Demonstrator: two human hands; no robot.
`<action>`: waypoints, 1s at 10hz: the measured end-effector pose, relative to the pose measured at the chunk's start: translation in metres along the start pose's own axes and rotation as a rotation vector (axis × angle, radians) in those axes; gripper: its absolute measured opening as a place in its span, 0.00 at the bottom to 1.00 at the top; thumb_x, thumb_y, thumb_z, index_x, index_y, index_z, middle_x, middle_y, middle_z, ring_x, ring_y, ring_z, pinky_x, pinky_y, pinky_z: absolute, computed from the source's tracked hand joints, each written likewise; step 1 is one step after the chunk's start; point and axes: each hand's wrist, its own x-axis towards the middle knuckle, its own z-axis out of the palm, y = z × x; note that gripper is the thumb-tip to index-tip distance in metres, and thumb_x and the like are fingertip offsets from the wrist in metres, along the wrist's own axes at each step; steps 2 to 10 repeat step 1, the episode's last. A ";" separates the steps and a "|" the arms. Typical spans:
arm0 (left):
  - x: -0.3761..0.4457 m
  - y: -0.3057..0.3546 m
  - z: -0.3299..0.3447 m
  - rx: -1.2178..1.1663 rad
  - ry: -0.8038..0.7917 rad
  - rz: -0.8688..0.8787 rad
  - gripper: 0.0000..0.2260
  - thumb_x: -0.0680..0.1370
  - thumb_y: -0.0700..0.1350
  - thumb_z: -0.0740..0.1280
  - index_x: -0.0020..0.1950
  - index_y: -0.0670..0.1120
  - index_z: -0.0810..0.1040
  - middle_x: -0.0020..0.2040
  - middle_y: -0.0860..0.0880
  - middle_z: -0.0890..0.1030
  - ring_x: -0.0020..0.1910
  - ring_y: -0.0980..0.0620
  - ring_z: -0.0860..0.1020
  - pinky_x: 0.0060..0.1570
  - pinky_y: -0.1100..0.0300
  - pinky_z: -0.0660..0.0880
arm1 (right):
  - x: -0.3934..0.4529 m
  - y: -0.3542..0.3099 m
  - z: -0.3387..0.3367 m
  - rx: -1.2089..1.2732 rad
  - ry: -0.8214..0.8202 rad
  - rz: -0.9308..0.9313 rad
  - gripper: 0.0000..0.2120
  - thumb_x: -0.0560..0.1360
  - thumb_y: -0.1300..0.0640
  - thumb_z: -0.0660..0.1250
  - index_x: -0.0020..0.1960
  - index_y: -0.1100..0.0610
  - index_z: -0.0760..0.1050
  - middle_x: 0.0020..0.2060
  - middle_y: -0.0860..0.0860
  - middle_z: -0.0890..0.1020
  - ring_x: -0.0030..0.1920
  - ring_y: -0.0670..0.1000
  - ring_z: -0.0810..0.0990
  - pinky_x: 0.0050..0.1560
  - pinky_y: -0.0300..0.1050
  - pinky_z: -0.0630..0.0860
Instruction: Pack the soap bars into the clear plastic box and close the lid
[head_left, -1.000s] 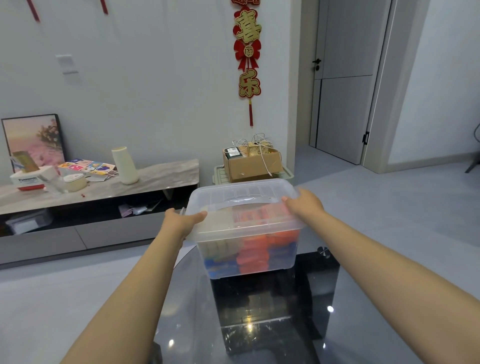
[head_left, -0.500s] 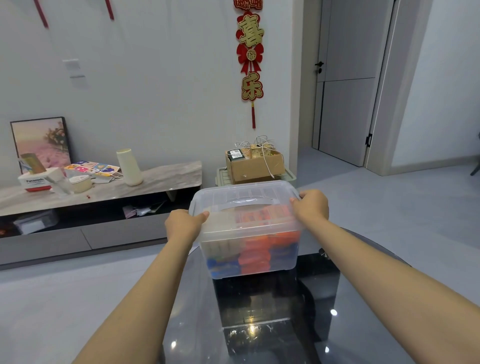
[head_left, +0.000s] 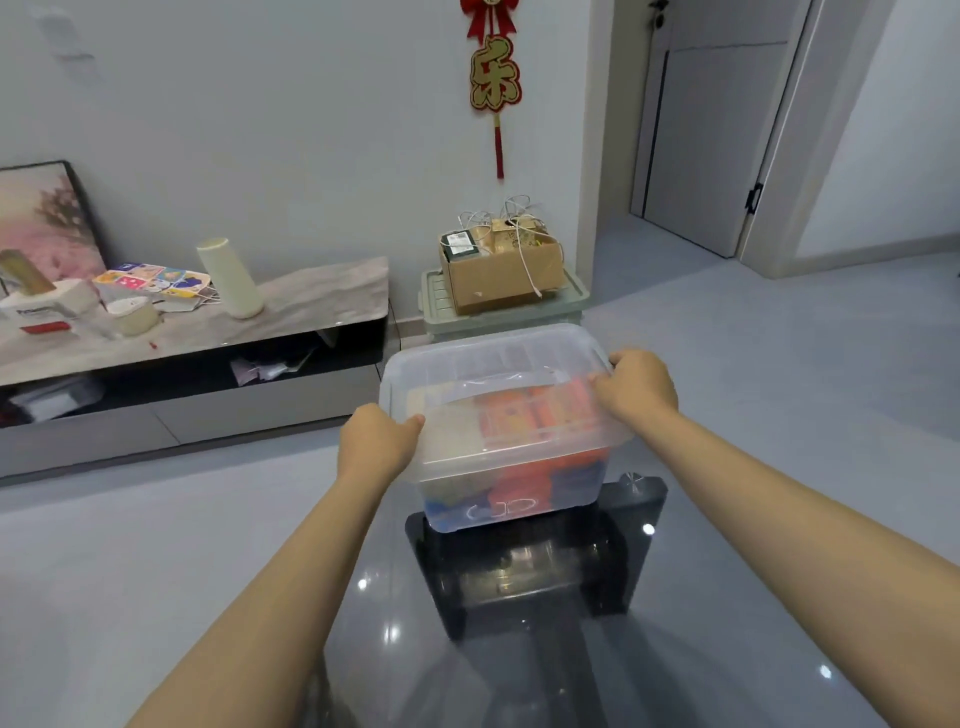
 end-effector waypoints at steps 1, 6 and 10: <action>-0.009 0.035 -0.026 0.056 -0.067 0.043 0.19 0.76 0.45 0.63 0.64 0.39 0.70 0.63 0.38 0.74 0.55 0.40 0.75 0.46 0.54 0.69 | -0.006 -0.029 -0.036 -0.091 -0.118 -0.036 0.16 0.72 0.57 0.64 0.59 0.60 0.74 0.59 0.59 0.78 0.54 0.60 0.77 0.51 0.49 0.75; -0.009 0.035 -0.026 0.056 -0.067 0.043 0.19 0.76 0.45 0.63 0.64 0.39 0.70 0.63 0.38 0.74 0.55 0.40 0.75 0.46 0.54 0.69 | -0.006 -0.029 -0.036 -0.091 -0.118 -0.036 0.16 0.72 0.57 0.64 0.59 0.60 0.74 0.59 0.59 0.78 0.54 0.60 0.77 0.51 0.49 0.75; -0.009 0.035 -0.026 0.056 -0.067 0.043 0.19 0.76 0.45 0.63 0.64 0.39 0.70 0.63 0.38 0.74 0.55 0.40 0.75 0.46 0.54 0.69 | -0.006 -0.029 -0.036 -0.091 -0.118 -0.036 0.16 0.72 0.57 0.64 0.59 0.60 0.74 0.59 0.59 0.78 0.54 0.60 0.77 0.51 0.49 0.75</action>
